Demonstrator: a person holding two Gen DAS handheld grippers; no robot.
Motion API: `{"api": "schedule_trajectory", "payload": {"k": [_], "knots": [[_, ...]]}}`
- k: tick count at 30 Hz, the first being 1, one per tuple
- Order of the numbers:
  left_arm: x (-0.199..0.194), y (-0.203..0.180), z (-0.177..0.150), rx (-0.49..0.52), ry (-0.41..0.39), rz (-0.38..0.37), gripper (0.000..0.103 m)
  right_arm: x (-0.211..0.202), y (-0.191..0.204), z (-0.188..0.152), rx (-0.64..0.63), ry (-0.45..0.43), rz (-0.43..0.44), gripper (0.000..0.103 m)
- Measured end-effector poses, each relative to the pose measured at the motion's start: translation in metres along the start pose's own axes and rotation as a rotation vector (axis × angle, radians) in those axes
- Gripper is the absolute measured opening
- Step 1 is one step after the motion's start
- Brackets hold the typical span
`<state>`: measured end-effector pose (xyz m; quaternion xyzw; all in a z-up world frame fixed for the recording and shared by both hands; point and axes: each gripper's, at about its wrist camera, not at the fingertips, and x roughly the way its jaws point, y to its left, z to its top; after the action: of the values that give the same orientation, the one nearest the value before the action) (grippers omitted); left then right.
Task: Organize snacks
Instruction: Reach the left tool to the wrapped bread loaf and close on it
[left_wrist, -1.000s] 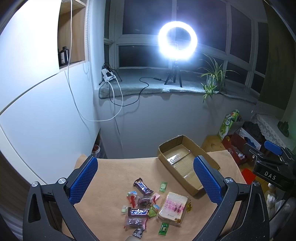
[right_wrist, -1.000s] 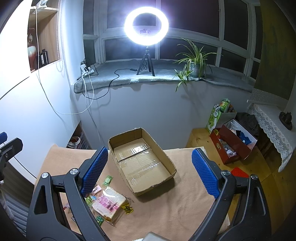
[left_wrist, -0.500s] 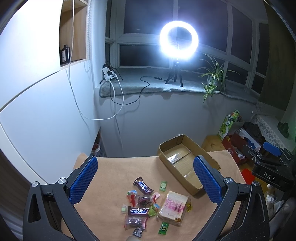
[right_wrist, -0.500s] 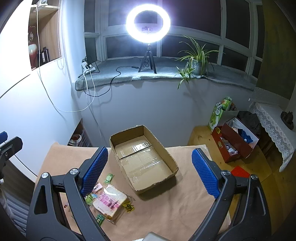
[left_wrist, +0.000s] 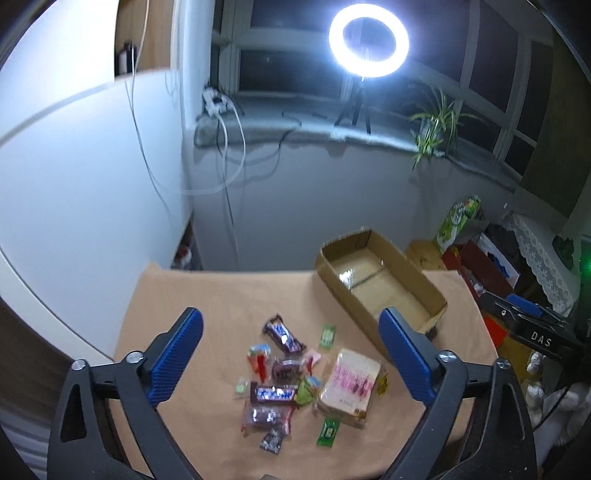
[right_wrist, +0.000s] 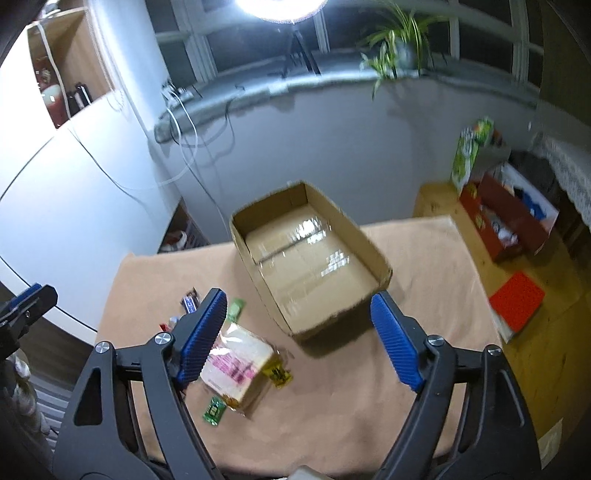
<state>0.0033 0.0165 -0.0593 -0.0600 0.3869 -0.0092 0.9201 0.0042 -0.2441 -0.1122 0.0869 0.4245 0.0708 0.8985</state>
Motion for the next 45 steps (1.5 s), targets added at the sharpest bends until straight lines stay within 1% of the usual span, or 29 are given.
{"api": "schedule_trajectory", "payload": {"k": [2, 6, 8, 9, 11, 14, 16, 19, 20, 21, 22, 24, 26, 28, 30, 31, 34, 41, 45], "knots": [[0.010, 0.005, -0.005, -0.016, 0.037, -0.013, 0.091, 0.009, -0.008, -0.004, 0.023, 0.036, 0.012, 0.083], [0.030, 0.012, -0.018, -0.038, 0.113, -0.049, 0.078, 0.023, -0.017, -0.010, 0.051, 0.090, 0.037, 0.083], [0.041, 0.014, -0.025, -0.051, 0.158, -0.074, 0.075, 0.032, -0.019, -0.014, 0.060, 0.118, 0.050, 0.081], [0.047, 0.015, -0.028, -0.056, 0.182, -0.088, 0.072, 0.037, -0.020, -0.016, 0.066, 0.138, 0.061, 0.077], [0.059, 0.016, -0.034, -0.063, 0.223, -0.110, 0.066, 0.047, -0.021, -0.021, 0.077, 0.179, 0.089, 0.075], [0.077, 0.016, -0.043, -0.073, 0.288, -0.147, 0.060, 0.067, -0.020, -0.033, 0.095, 0.256, 0.149, 0.074], [0.089, 0.014, -0.049, -0.070, 0.330, -0.182, 0.053, 0.078, -0.019, -0.041, 0.109, 0.305, 0.183, 0.073], [0.106, 0.007, -0.058, -0.046, 0.381, -0.217, 0.046, 0.102, -0.016, -0.055, 0.141, 0.397, 0.260, 0.067], [0.112, 0.004, -0.061, -0.036, 0.399, -0.230, 0.045, 0.109, -0.014, -0.060, 0.149, 0.423, 0.280, 0.064], [0.118, 0.001, -0.064, -0.024, 0.421, -0.243, 0.045, 0.115, -0.013, -0.064, 0.153, 0.443, 0.284, 0.060], [0.125, -0.002, -0.067, -0.012, 0.441, -0.252, 0.044, 0.122, -0.012, -0.068, 0.160, 0.466, 0.286, 0.058], [0.135, -0.008, -0.073, 0.010, 0.475, -0.273, 0.041, 0.131, -0.010, -0.075, 0.177, 0.499, 0.301, 0.053], [0.141, -0.013, -0.078, 0.034, 0.492, -0.284, 0.037, 0.139, -0.008, -0.081, 0.200, 0.525, 0.325, 0.050], [0.144, -0.018, -0.081, 0.057, 0.503, -0.297, 0.030, 0.145, -0.008, -0.084, 0.227, 0.545, 0.341, 0.048], [0.147, -0.021, -0.083, 0.068, 0.514, -0.305, 0.027, 0.150, -0.007, -0.090, 0.248, 0.557, 0.351, 0.044], [0.149, -0.021, -0.083, 0.075, 0.518, -0.310, 0.025, 0.153, -0.006, -0.091, 0.255, 0.563, 0.353, 0.044], [0.156, -0.023, -0.084, 0.095, 0.530, -0.311, 0.025, 0.159, -0.006, -0.091, 0.267, 0.571, 0.355, 0.041], [0.172, -0.027, -0.087, 0.120, 0.557, -0.317, 0.025, 0.174, -0.005, -0.091, 0.295, 0.599, 0.377, 0.028], [0.178, -0.026, -0.089, 0.111, 0.567, -0.319, 0.025, 0.183, -0.007, -0.092, 0.325, 0.617, 0.382, 0.028]]}}
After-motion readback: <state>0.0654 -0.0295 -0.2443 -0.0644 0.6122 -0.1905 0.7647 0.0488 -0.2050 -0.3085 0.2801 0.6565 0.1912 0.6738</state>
